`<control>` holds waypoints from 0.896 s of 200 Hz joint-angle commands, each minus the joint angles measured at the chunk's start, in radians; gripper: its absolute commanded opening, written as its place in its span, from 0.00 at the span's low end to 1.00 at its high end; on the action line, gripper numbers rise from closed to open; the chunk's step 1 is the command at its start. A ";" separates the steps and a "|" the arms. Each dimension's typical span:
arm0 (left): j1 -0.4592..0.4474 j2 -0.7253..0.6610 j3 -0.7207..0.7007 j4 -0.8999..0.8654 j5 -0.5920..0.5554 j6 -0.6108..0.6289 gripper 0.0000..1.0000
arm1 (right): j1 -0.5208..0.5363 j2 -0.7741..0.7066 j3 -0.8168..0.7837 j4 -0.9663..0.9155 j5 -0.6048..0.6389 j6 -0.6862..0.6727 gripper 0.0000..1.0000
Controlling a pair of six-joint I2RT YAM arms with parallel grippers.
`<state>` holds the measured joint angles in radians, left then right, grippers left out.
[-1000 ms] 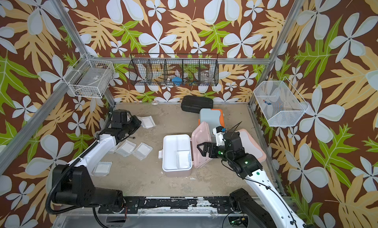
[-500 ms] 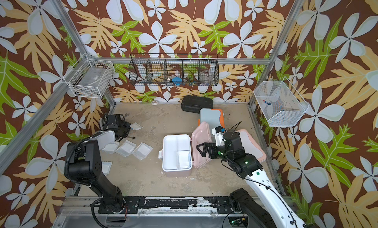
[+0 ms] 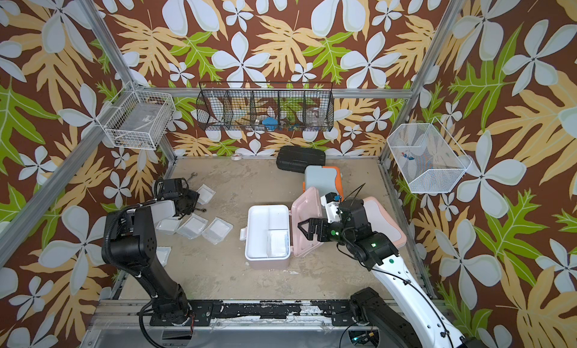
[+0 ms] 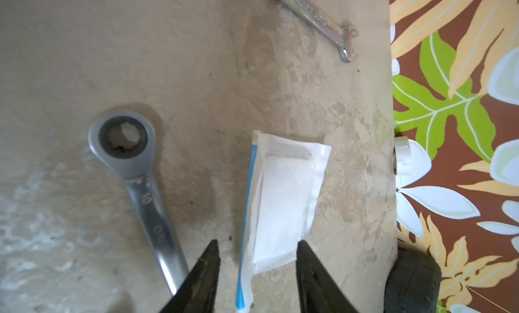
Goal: Open first aid kits and take out gauze
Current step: Place the gauze at the center of the board, then pick up the gauze from the first aid kit.
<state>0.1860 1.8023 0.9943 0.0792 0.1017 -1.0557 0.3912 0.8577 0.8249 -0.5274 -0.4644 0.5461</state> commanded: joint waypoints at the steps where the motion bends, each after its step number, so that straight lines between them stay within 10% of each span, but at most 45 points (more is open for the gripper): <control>1: 0.000 -0.041 -0.009 0.011 0.056 0.044 0.58 | 0.001 -0.003 0.009 0.008 -0.005 -0.012 1.00; 55: -0.050 -0.252 -0.044 -0.058 0.093 0.144 0.99 | 0.001 -0.008 0.006 0.004 0.000 -0.014 1.00; 179: -0.666 -0.652 0.032 -0.524 -0.035 0.399 0.95 | 0.001 -0.026 0.009 0.011 0.066 -0.005 1.00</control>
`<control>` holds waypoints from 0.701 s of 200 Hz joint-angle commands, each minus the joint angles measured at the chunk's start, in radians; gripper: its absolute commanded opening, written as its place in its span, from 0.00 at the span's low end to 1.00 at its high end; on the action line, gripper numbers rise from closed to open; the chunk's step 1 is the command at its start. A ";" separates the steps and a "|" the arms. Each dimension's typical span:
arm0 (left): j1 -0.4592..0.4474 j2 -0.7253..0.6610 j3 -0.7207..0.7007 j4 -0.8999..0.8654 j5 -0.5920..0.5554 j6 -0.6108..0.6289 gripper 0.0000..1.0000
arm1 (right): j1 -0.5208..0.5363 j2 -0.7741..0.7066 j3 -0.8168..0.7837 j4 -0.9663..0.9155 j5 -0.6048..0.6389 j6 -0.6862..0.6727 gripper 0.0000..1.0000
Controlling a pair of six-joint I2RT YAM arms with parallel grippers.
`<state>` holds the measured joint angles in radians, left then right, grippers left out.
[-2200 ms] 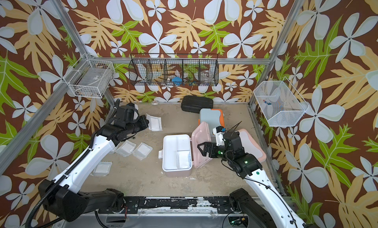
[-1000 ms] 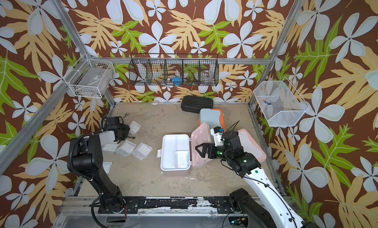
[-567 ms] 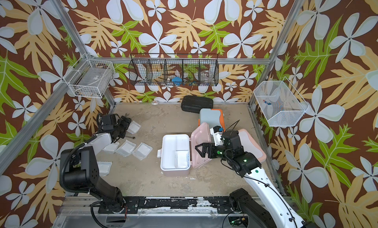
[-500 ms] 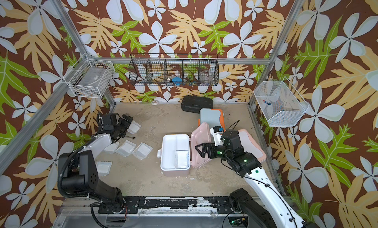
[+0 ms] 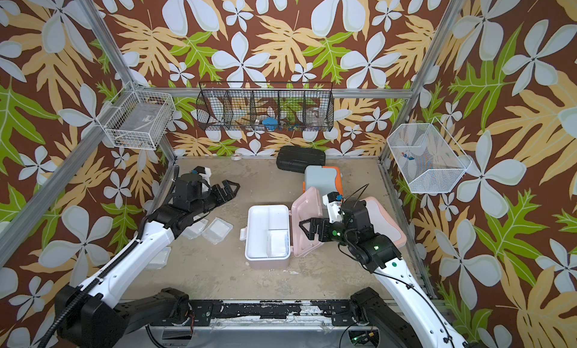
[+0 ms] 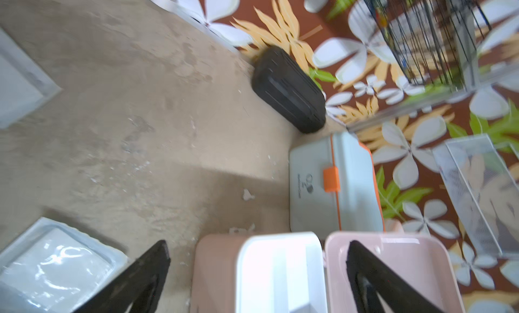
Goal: Open first aid kits and take out gauze
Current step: Pick up the gauze from the first aid kit.
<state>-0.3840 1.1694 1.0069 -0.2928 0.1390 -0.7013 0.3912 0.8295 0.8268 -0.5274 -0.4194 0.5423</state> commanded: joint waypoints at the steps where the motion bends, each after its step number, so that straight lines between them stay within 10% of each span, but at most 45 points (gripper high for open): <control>1: -0.099 -0.020 0.019 -0.158 -0.078 0.046 0.95 | 0.001 0.002 0.007 0.011 0.022 -0.002 1.00; 78: -0.510 0.043 0.116 -0.381 -0.279 -0.036 0.80 | 0.001 0.022 0.009 0.006 0.054 -0.019 1.00; 140: -0.605 0.114 0.123 -0.386 -0.267 -0.072 0.58 | 0.001 0.025 0.002 0.014 0.054 -0.020 1.00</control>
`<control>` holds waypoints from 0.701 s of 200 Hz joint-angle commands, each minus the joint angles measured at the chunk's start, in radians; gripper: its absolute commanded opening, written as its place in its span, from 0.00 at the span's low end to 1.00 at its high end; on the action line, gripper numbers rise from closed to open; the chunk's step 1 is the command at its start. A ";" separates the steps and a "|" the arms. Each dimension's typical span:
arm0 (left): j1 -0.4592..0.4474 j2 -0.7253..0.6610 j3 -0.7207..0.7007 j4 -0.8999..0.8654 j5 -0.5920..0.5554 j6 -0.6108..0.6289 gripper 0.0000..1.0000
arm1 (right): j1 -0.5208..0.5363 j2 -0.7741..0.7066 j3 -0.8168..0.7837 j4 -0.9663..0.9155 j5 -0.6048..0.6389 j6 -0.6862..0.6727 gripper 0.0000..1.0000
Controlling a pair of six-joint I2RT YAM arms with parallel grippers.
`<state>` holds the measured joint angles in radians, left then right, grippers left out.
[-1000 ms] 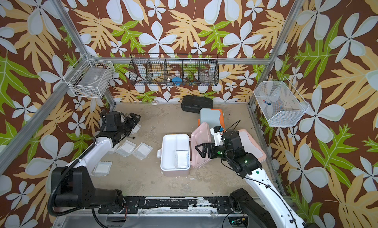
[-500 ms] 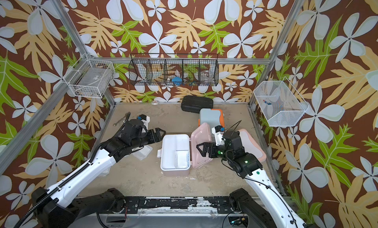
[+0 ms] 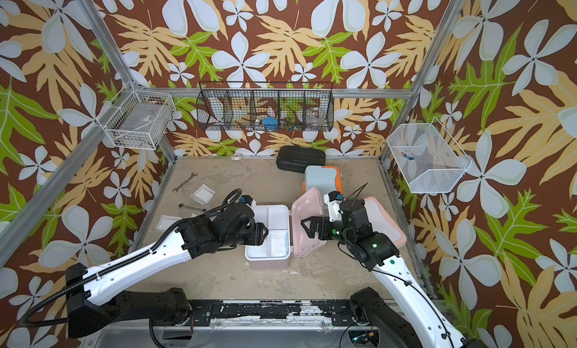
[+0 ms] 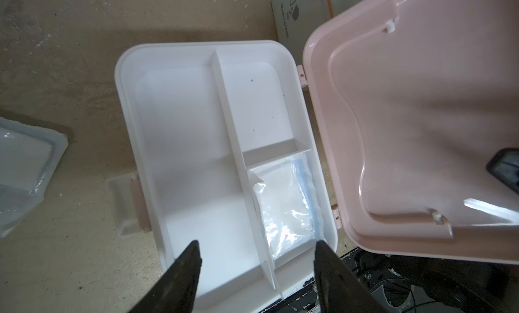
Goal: Open first aid kits and take out gauze
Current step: Pick up the gauze from the first aid kit.
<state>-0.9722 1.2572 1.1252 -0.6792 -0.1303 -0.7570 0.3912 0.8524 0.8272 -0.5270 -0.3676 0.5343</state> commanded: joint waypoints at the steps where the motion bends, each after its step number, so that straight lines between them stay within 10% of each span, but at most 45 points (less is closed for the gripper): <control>1: -0.017 0.028 0.003 0.003 0.004 -0.017 0.58 | 0.001 0.001 0.001 0.014 0.002 -0.012 1.00; 140: -0.023 0.119 -0.032 0.075 0.054 -0.005 0.07 | 0.001 -0.021 -0.014 0.015 0.002 -0.011 1.00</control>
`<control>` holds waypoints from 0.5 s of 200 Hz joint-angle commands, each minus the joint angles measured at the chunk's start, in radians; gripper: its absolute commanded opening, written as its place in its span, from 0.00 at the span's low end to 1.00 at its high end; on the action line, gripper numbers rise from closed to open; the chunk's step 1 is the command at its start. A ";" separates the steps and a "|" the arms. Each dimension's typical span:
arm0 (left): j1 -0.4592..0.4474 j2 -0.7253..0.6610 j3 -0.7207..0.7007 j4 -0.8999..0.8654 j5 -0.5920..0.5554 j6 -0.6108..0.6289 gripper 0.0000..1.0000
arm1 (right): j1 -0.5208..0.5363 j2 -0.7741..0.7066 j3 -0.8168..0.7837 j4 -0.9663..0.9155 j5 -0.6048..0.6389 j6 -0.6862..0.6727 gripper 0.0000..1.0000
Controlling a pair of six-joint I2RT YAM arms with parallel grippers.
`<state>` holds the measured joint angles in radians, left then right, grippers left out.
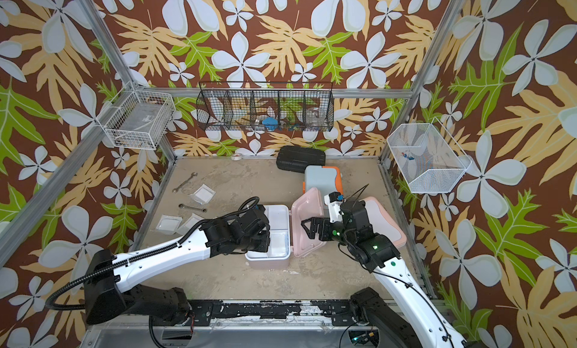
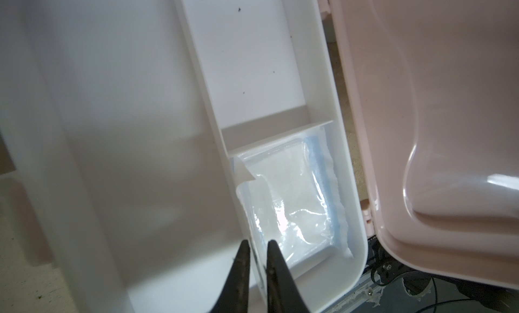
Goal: Open first aid kits and take out gauze
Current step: Pick up the gauze from the first aid kit.
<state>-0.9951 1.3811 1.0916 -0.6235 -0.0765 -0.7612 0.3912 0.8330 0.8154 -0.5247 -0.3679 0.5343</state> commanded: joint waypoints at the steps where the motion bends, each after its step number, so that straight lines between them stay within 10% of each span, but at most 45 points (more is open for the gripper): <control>1: 0.000 -0.004 0.002 0.019 0.001 -0.001 0.06 | 0.001 -0.002 -0.002 0.012 0.003 -0.010 1.00; 100: 0.001 -0.125 0.169 -0.008 0.015 0.050 0.00 | 0.001 -0.018 0.015 -0.003 -0.003 -0.004 1.00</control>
<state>-0.9951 1.2930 1.1938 -0.6201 -0.0505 -0.7509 0.3912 0.8268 0.8207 -0.5293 -0.3679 0.5339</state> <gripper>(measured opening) 0.049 0.997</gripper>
